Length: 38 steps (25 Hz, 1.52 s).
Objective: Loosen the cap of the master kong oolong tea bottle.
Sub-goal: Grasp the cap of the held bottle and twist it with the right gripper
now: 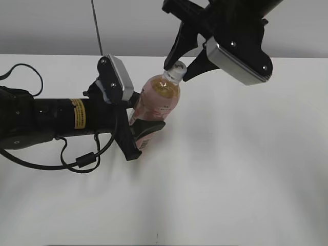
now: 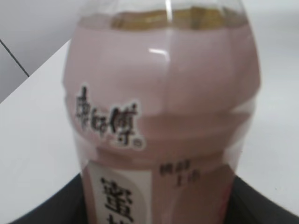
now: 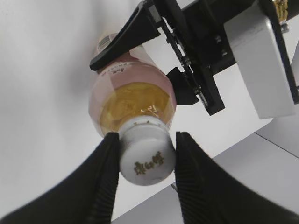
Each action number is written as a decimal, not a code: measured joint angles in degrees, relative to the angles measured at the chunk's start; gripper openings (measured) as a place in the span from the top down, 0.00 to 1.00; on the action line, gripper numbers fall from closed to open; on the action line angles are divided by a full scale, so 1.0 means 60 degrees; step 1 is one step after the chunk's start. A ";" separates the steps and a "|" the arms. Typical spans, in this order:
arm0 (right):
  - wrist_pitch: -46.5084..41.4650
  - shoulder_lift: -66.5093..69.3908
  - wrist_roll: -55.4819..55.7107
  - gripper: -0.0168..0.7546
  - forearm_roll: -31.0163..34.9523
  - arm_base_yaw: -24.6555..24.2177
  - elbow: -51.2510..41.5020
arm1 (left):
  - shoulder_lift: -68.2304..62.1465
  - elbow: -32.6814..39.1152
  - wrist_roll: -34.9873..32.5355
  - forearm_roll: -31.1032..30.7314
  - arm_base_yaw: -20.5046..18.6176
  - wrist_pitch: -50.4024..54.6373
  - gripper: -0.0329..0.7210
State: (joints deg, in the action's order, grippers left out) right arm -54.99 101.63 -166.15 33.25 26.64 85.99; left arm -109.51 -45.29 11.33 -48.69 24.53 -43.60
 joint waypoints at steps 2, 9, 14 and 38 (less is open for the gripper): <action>0.0000 -0.0064 -0.0017 0.62 -0.0009 0.0000 0.0000 | 0.0000 -0.0018 0.0000 0.0000 0.0000 -0.0076 0.44; -0.0097 -0.0076 0.0072 0.61 -0.0020 0.0000 0.0000 | 0.0000 -0.0028 0.0000 -0.0019 0.0000 -0.0093 0.44; -0.0444 -0.0126 0.0082 0.49 0.0035 0.0000 0.0000 | 0.0000 -0.0028 0.0000 -0.0080 0.0000 0.0070 0.44; 0.1319 -0.1835 1.8850 0.22 0.0722 0.0000 0.0000 | 0.0000 -0.0028 0.0000 -0.0110 0.0000 0.0116 0.44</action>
State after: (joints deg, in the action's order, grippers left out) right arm -47.08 90.61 -53.05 37.58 26.64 85.99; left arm -109.51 -45.46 11.33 -49.35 24.53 -42.91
